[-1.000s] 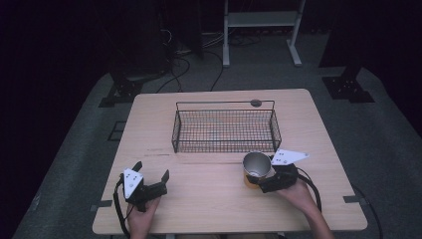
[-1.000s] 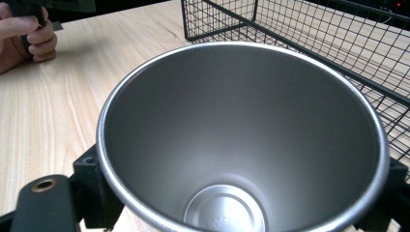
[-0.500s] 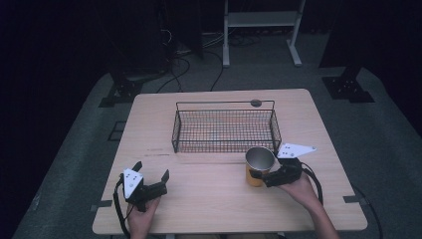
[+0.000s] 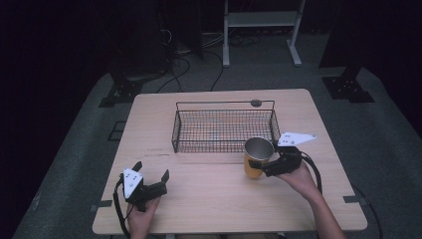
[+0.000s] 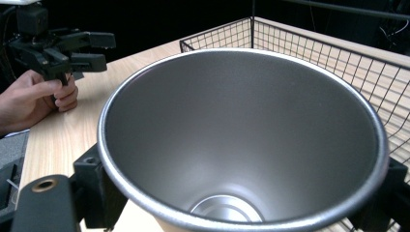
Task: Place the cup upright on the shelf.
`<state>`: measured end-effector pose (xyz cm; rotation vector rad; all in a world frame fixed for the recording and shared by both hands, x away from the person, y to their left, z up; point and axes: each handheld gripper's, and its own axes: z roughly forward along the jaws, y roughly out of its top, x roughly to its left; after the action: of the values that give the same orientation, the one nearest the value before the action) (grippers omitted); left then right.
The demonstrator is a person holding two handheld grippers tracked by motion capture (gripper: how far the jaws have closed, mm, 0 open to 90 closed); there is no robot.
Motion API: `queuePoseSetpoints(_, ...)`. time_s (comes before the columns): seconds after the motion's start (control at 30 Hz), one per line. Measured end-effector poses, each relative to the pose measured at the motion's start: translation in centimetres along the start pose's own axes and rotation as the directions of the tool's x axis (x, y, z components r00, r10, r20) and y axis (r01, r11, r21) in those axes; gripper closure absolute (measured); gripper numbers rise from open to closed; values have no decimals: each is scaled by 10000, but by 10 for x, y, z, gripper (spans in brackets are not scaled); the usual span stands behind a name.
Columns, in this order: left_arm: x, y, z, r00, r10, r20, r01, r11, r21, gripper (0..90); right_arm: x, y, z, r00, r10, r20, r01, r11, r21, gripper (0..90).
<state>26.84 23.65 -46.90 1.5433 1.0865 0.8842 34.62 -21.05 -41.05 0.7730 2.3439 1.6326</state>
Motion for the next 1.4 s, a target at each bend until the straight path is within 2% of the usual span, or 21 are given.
queuePoseSetpoints(0.4,0,0,0,10000,1,4,-1,10000,-4,0,-7,23,3,9998,-189,-5,189,9997,-152,135)
queuePoseSetpoints(0.67,0,0,0,10000,11,6,-11,10000,-6,0,-11,36,7,9998,-39,-169,31,9988,-485,135)
queuePoseSetpoints(1.0,0,0,0,10000,-5,48,5,10000,5,0,-18,47,17,9998,28,-218,-39,9987,-499,135)
queuePoseSetpoints(1.4,0,0,0,10000,-19,65,19,10000,-30,0,-22,68,25,9994,-338,-44,336,9986,-403,135)
